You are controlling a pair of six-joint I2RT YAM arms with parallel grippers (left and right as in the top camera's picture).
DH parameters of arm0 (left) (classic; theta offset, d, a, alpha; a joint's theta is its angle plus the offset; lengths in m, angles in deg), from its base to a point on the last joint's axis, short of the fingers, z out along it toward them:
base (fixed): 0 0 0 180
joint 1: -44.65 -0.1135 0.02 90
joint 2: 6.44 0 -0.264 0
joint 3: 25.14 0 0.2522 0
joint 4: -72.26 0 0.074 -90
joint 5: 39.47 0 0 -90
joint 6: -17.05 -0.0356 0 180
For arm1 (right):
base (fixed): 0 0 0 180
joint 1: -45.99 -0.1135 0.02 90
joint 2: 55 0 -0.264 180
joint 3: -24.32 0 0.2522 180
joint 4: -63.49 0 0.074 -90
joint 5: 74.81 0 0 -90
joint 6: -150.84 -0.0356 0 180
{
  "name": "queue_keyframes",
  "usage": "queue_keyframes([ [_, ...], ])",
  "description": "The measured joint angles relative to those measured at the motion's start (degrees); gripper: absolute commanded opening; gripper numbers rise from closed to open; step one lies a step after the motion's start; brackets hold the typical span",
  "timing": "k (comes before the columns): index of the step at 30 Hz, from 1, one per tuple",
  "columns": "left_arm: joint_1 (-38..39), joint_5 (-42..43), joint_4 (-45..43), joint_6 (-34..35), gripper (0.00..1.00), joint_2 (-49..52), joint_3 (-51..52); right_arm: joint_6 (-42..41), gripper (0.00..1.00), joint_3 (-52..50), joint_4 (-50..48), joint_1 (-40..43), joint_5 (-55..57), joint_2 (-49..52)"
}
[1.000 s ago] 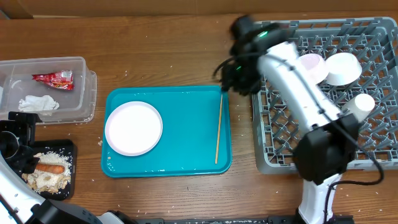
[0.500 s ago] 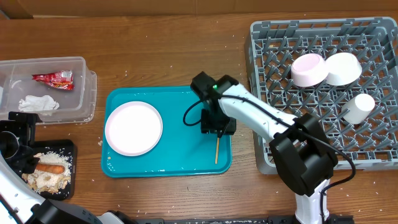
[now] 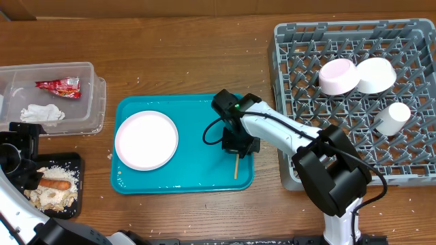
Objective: Sort waste into correct bins and load items into the dishwasher
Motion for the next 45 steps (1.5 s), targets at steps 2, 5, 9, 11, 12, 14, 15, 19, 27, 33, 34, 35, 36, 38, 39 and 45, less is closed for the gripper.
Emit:
queue_keyframes([
  [2,0.0,-0.02,0.0,0.0,1.0,0.0,0.0,0.09,0.04,0.28,1.14,0.0,-0.04,-0.07],
  [5,0.0,-0.02,0.0,-0.02,1.0,0.0,0.0,0.48,0.04,1.97,4.7,0.17,0.0,-0.07],
  [9,0.0,-0.02,0.0,-0.02,1.0,0.0,0.0,1.99,0.04,10.03,10.84,1.64,1.29,-0.37],
  [11,0.0,0.0,-0.02,0.0,1.0,0.0,0.0,3.28,0.04,15.13,13.84,3.78,3.13,-1.81],
  [12,0.0,-0.02,-0.02,-0.02,1.0,0.0,0.0,4.55,0.04,17.75,15.04,5.31,4.09,-2.97],
  [14,0.0,0.0,-0.02,0.0,1.0,0.0,0.0,7.08,0.04,22.29,16.55,8.63,5.55,-5.22],
  [15,0.0,0.02,0.0,0.0,1.0,0.0,0.0,10.21,0.04,26.23,17.25,12.22,6.75,-7.43],
  [19,0.0,0.0,0.0,0.0,1.0,0.0,0.0,20.55,0.04,31.63,16.44,20.44,8.81,-11.63],
  [27,0.0,-0.02,-0.02,0.0,1.0,0.0,0.0,33.94,0.07,27.19,9.03,28.11,7.8,-11.37],
  [33,0.0,0.0,0.0,0.0,1.0,0.0,0.0,35.87,0.34,17.77,1.73,28.06,6.12,-10.8],
  [34,0.0,0.0,-0.02,-0.02,1.0,0.0,0.0,36.35,0.39,16.35,1.36,28.06,5.99,-10.67],
  [35,0.0,0.0,0.0,0.0,1.0,0.0,0.0,36.13,0.43,15.37,1.25,28.06,5.97,-10.56],
  [36,0.0,-0.02,-0.02,0.0,1.0,0.0,0.0,36.3,0.46,14.73,1.38,28.06,5.9,-10.51],
  [38,0.0,0.0,-0.02,-0.02,1.0,0.0,0.0,36.39,0.47,14.23,1.92,28.06,5.84,-10.4],
  [39,0.0,0.0,0.0,0.0,1.0,0.0,0.0,36.3,0.48,14.23,2.45,28.06,5.81,-10.4],
  [45,0.0,-0.02,-0.02,-0.02,1.0,0.0,0.0,33.99,0.48,17.25,10.12,27.85,4.9,-10.4],
])
